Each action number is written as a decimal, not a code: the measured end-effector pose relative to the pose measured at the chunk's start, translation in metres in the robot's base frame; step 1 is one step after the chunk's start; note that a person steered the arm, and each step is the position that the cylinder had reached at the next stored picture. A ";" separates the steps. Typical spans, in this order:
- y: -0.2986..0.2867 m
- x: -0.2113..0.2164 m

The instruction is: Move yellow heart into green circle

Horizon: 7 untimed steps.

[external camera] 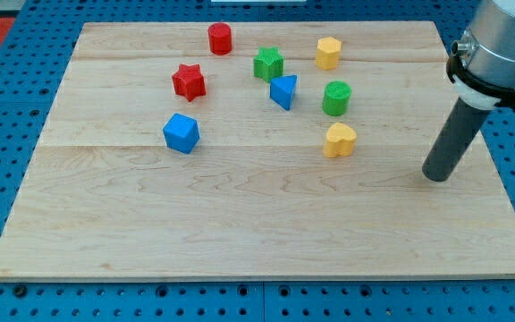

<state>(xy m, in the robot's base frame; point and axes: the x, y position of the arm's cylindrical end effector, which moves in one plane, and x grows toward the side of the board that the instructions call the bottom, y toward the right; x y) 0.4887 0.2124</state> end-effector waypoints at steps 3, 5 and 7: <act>-0.014 -0.015; -0.095 -0.019; -0.114 -0.044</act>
<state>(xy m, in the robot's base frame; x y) 0.4452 0.0980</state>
